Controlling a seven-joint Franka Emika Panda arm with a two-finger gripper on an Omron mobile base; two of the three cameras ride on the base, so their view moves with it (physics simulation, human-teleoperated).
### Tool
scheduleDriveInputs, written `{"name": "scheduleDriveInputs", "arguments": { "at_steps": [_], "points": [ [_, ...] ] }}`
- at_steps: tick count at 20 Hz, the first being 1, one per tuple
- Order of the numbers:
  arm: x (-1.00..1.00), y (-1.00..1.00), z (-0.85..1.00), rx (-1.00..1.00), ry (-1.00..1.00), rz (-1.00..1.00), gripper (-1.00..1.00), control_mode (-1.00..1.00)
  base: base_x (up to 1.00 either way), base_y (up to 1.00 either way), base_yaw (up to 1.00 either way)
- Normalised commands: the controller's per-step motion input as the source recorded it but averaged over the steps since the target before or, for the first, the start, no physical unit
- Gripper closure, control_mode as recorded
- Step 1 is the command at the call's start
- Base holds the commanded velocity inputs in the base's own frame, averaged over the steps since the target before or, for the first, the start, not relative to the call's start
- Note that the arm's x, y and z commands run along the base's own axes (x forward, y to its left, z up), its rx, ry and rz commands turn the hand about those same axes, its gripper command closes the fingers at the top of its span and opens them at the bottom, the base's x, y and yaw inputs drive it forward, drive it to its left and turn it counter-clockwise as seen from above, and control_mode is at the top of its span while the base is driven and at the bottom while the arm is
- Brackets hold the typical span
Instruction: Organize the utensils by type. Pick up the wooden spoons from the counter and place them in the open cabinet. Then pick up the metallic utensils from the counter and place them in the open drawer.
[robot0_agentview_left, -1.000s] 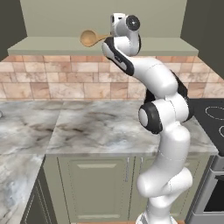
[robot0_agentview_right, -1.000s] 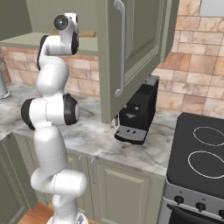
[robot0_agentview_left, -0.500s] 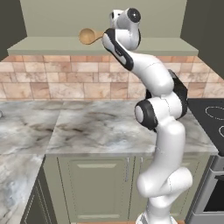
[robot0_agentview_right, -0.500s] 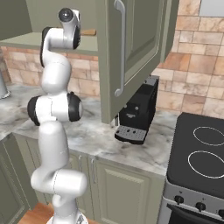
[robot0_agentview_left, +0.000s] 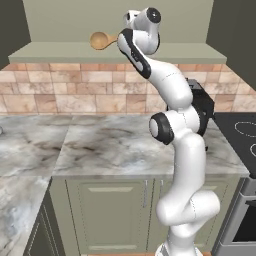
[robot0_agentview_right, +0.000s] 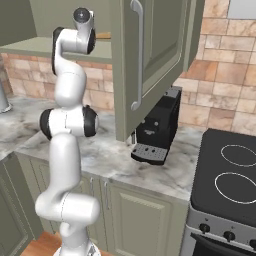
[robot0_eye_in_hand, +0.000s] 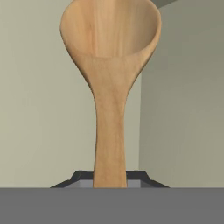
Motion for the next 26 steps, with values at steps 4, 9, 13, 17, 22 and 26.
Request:
{"name": "scheduleDriveInputs", "arguments": {
  "at_steps": [4, 9, 13, 17, 22, 26],
  "points": [
    [0.18, 0.00, -0.21, 0.00, 0.00, 0.01, 1.00, -1.00, 0.00, 0.00, 0.00],
    [0.05, 0.00, -0.23, 0.00, 0.00, 0.00, 1.00, -1.00, 0.00, 0.00, 0.00],
    [0.01, 0.00, -0.27, 0.00, 0.00, 0.00, 1.00, -1.00, 0.00, 0.00, 0.00],
    [0.00, 0.02, -0.34, 0.00, 0.00, 0.00, -1.00, -1.00, 0.00, 0.00, 0.00],
    [0.00, 0.02, -0.35, 0.00, 0.00, 0.00, -1.00, -1.00, 0.00, 0.00, 0.00],
    [0.00, 0.00, -0.29, 0.00, -0.02, 0.00, -1.00, -1.00, 0.00, 0.00, 0.00]
  ]
}}
